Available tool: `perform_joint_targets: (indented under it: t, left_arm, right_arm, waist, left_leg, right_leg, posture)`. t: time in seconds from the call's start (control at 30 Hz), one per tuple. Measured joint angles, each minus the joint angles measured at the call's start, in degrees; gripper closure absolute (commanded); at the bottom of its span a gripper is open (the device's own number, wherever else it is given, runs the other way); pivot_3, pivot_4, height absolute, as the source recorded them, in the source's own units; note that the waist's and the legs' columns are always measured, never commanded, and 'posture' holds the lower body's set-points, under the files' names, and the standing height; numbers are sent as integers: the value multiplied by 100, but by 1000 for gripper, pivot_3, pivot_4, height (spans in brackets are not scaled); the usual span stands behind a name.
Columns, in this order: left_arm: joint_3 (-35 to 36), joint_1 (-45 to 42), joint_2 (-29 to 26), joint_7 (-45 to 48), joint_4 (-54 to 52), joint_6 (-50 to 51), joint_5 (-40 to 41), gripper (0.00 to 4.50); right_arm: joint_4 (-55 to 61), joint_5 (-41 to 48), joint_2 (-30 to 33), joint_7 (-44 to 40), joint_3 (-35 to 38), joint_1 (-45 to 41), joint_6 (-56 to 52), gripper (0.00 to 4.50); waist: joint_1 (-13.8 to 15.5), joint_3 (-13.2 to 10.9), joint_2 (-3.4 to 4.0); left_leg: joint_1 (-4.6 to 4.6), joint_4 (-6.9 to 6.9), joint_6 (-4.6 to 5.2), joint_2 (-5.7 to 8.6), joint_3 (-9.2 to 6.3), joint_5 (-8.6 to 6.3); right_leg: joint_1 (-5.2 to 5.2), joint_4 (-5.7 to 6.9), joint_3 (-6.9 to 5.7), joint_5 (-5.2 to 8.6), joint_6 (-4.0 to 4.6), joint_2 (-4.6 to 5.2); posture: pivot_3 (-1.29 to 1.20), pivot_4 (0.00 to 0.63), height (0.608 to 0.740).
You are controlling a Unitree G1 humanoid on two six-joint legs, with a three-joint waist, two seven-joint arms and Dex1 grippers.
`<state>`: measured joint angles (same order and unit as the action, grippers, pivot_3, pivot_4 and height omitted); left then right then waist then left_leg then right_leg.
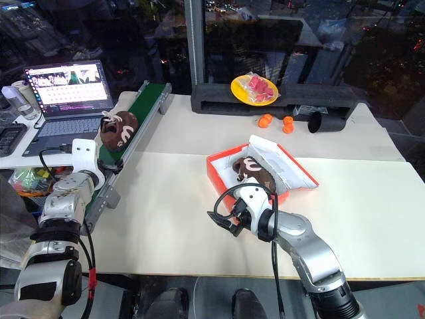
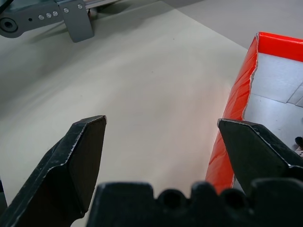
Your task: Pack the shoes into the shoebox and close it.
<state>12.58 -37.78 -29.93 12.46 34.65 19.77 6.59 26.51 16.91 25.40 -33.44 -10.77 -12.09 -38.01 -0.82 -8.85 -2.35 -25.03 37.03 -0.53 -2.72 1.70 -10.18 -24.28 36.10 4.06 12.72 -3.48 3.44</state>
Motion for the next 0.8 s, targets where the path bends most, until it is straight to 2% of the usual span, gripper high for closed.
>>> perform_joint_targets:
  t: [0.33, 0.37, 0.4, 0.47, 0.53, 0.67, 0.8]
  left_arm:
    - [-3, -45, -10, -103, 126, -79, -21, 0]
    - [-4, -45, -9, -101, 126, -79, -21, 518]
    - [-4, -45, -3, -90, 120, -79, -18, 635]
    - [-11, -45, 46, -46, 107, -80, 3, 1323]
    - [-26, -45, 94, -27, 80, -80, 11, 1641]
    - [90, -64, 262, 59, 8, -80, 150, 1641]
    - [172, -55, 785, 601, -766, -88, 759, 1641]
  right_arm:
    - [1, 12, -7, 91, 12, 0, -78, 42]
    - [1, 13, -7, 95, 14, 0, -89, 0]
    - [1, 14, -7, 98, 19, 0, -99, 0]
    - [3, 17, -7, 101, 37, -3, -114, 0]
    - [8, 22, -7, 102, 60, -7, -129, 0]
    - [-11, 273, -232, 260, 360, -159, -429, 0]
    - [-463, 930, -1095, 1011, 1328, -1006, -1262, 0]
  waist:
    - [1, 0, 0]
    - [2, 0, 0]
    - [9, 0, 0]
    - [40, 1, -1]
    - [56, 1, -1]
    - [77, 1, -2]
    - [112, 1, -8]
  left_leg:
    - [0, 0, 0, 0, 0, 0]
    - [1, 0, 0, 0, 0, 0]
    - [1, 0, 0, 0, 0, 0]
    - [1, 2, -1, 1, 0, 1]
    - [1, 6, -1, 1, 0, 1]
    - [1, 6, -1, 1, -1, 1]
    - [-11, 17, -9, 0, -4, 6]
  right_leg:
    - [0, 2, 0, 0, 0, 0]
    - [0, 2, 0, 0, 0, 0]
    - [1, 3, 0, 0, 0, 0]
    - [3, 3, -1, 0, 0, 0]
    - [4, 2, -1, 0, 0, 1]
    - [4, 5, -2, 0, 0, 1]
    - [2, 5, -4, -5, 3, 2]
  posture:
    - [0, 150, 733]
    - [0, 150, 733]
    - [0, 150, 733]
    - [0, 150, 733]
    - [0, 150, 733]
    - [0, 150, 733]
    - [0, 150, 733]
